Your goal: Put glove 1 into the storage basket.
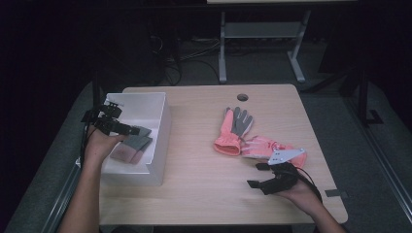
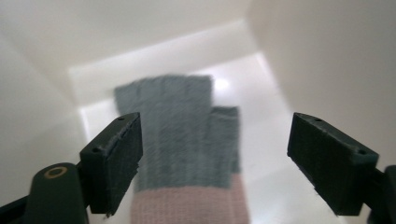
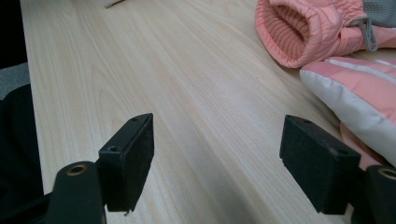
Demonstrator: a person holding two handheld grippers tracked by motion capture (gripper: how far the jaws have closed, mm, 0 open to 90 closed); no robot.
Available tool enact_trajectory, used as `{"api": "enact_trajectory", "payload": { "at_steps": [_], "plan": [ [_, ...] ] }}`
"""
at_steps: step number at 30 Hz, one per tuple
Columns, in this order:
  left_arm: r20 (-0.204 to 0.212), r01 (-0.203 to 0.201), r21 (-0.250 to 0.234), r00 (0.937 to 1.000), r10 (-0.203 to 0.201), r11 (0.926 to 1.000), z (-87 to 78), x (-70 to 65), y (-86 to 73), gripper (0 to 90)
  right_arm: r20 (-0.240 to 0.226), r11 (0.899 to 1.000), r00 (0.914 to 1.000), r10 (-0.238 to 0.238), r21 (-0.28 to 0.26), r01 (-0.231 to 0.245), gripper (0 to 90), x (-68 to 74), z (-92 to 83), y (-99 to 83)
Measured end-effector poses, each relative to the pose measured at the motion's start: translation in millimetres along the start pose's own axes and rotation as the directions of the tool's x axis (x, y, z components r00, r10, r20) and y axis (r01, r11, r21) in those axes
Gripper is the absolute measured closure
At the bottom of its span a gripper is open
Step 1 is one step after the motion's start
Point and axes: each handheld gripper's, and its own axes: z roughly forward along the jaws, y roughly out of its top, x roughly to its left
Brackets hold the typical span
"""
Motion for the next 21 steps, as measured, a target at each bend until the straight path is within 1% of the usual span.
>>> {"api": "enact_trajectory", "payload": {
  "at_steps": [1,4,5,6,7,11,13,16,19,20,21],
  "plan": [
    [0.008,-0.013,-0.011,0.9999,0.013,0.9999,-3.0,-2.5,1.6,14.9,0.001,1.0,1.0,0.0,0.0,0.0,25.9,0.0,0.1,0.0],
    [0.043,-0.046,-0.037,0.998,0.047,0.9983,-12.3,-10.6,6.8,13.7,0.0,1.0,1.0,0.0,-0.001,0.0,25.9,0.2,0.1,0.1],
    [0.048,-0.053,-0.047,0.9973,0.055,0.9975,-15.1,-14.1,8.6,13.7,0.0,1.0,1.0,0.0,-0.003,0.0,25.9,0.1,0.4,0.2],
    [0.048,-0.053,-0.047,0.9973,0.055,0.9975,-15.1,-14.1,8.6,13.6,0.0,1.0,1.0,0.0,-0.003,0.0,25.9,0.1,0.4,0.2],
    [0.063,-0.082,-0.059,0.9943,0.086,0.9948,-20.8,-21.6,12.8,13.6,0.0,1.0,1.0,0.004,0.0,-0.004,25.9,0.0,0.7,0.4],
    [0.089,-0.12,-0.093,0.9877,0.128,0.9884,-31.0,-40.6,21.7,13.5,-0.008,1.0,1.0,0.005,0.006,-0.005,25.9,-0.2,1.0,0.1],
    [0.106,-0.142,-0.112,0.9823,0.154,0.9835,-35.2,-51.9,26.1,13.5,-0.008,1.0,0.9999,0.006,0.006,-0.006,25.9,0.0,1.2,0.0],
    [0.136,-0.177,-0.131,0.9713,0.195,0.9754,-40.6,-69.9,31.9,13.5,-0.005,1.0,1.0,0.005,0.006,-0.005,25.9,0.0,0.6,0.2],
    [0.167,-0.208,-0.155,0.9581,0.233,0.9658,-42.8,-89.4,36.3,13.6,-0.004,1.0,1.0,0.005,0.004,-0.005,25.9,-0.4,0.4,0.2],
    [0.177,-0.214,-0.157,0.9543,0.241,0.9641,-42.5,-96.5,37.3,13.6,-0.004,1.0,1.0,0.006,0.005,-0.006,25.9,-0.6,0.4,0.2],
    [0.187,-0.225,-0.161,0.9492,0.253,0.961,-41.8,-103.5,37.8,13.6,-0.004,1.0,1.0,0.006,0.006,-0.006,25.9,-0.6,0.3,0.2]
  ]
}}
